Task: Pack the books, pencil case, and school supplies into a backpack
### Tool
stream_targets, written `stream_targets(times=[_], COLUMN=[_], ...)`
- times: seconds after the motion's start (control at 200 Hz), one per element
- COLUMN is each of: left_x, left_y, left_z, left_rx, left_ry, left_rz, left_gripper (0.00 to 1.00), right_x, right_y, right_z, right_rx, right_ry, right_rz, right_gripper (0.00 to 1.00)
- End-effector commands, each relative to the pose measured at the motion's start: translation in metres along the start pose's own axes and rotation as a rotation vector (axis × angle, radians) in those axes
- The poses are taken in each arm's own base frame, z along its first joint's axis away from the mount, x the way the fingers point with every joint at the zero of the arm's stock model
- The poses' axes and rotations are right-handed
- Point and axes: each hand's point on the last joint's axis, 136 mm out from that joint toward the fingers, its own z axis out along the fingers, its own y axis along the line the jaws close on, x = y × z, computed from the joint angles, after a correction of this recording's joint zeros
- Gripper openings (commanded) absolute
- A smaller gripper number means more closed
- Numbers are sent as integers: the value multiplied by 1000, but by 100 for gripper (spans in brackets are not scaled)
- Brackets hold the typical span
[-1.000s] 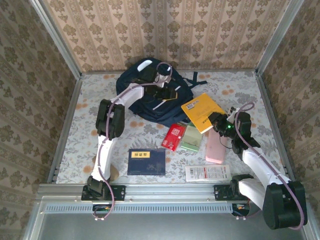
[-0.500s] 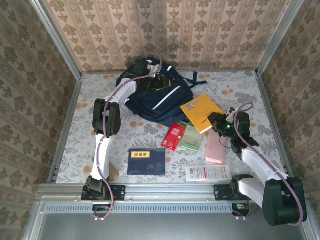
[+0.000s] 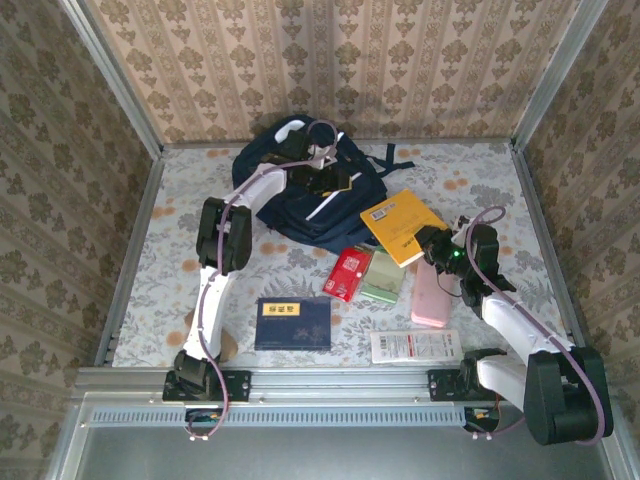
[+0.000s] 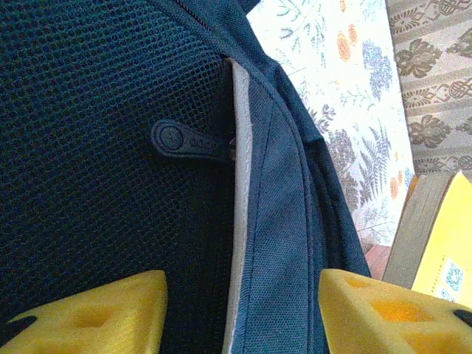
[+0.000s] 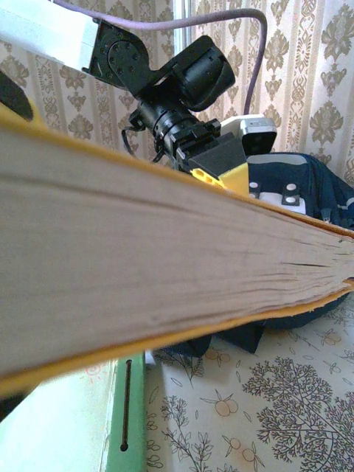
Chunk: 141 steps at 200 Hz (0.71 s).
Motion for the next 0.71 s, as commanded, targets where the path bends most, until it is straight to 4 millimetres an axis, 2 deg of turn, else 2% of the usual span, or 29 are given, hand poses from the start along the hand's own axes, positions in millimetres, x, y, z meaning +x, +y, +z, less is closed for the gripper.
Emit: stream_targets(times=[0.0, 0.015, 0.03, 0.085, 0.255, 0.365, 0.385, 0.49, 0.6, 0.62, 0.7], left_x=[0, 1, 8, 13, 27, 27, 25, -1, -28, -39, -57], left_y=[-16, -16, -27, -31, -26, -21, -22, -42, -75, -70, -86], left_z=[-3, -3, 5, 8, 19, 19, 16, -14, -56, -74, -105], left_rx=[62, 63, 73, 78, 37, -11, -13, -8, 0, -9, 21], left_ry=[10, 10, 31, 41, 73, 85, 81, 5, -82, -117, -179], left_rz=[6, 7, 20, 31, 48, 57, 57, 80, 120, 113, 117], left_gripper=[50, 48, 46, 40, 23, 0, 0, 0, 0, 0, 0], right_x=[-2, -2, -2, -2, -2, -3, -3, -5, -9, -9, -8], right_y=[24, 24, 24, 25, 26, 31, 32, 38, 48, 49, 52], right_z=[-6, -6, -6, -6, -7, -9, -9, -17, -26, -27, -26], right_rx=[-94, -95, -96, -97, -103, -109, -109, -96, -105, -109, -117], right_ry=[-6, -7, -6, -6, -8, -8, -9, -32, -68, -68, -57], right_rz=[-50, -51, -52, -51, -54, -63, -67, -98, -140, -144, -144], right_gripper=[0, 0, 0, 0, 0, 0, 0, 0, 0, 0, 0])
